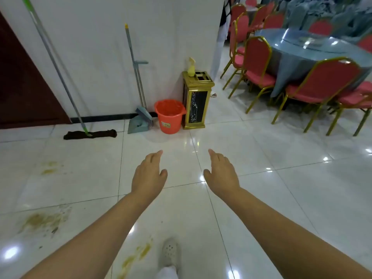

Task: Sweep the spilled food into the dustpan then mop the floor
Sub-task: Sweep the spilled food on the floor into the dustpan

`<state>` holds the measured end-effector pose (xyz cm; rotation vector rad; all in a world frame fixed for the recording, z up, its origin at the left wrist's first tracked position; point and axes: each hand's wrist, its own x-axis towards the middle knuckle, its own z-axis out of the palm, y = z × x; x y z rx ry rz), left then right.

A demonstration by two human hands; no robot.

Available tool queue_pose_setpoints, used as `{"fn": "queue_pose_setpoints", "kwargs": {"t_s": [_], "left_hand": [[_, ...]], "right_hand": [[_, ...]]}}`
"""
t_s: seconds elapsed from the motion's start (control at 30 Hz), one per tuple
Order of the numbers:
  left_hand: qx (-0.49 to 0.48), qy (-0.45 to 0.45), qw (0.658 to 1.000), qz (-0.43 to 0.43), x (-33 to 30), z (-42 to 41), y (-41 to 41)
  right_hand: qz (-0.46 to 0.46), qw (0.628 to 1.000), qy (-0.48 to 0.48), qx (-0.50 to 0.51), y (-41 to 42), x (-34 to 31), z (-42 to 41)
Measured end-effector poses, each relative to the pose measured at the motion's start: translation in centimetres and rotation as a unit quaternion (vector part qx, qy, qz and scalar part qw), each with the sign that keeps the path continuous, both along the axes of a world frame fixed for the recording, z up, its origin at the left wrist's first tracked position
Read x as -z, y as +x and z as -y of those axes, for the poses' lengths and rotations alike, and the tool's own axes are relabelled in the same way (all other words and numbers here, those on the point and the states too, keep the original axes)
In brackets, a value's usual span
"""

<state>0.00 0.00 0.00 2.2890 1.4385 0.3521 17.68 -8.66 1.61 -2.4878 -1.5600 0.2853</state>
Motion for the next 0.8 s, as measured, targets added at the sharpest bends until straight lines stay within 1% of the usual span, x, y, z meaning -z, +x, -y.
{"fn": "queue_pose_setpoints", "kwargs": {"t_s": [0.13, 0.27, 0.5, 0.8], "left_hand": [[-0.018, -0.012, 1.0, 0.018, 1.2, -5.9, 2.6], [-0.022, -0.027, 0.998, 0.044, 1.8, -13.3, 6.1], [-0.035, -0.039, 0.998, 0.041, 1.6, -25.7, 10.7], [-0.063, -0.06, 0.996, 0.031, 3.2, -36.3, 14.3]], "right_hand": [[-0.018, 1.0, -0.002, 0.001, 2.8, 0.7, -5.4], [-0.028, 0.999, -0.004, 0.016, 5.6, 0.6, -12.6], [-0.044, 0.999, -0.012, 0.008, 9.7, -0.2, -24.8], [-0.062, 0.998, -0.026, -0.014, 14.5, 0.9, -37.4]]}}
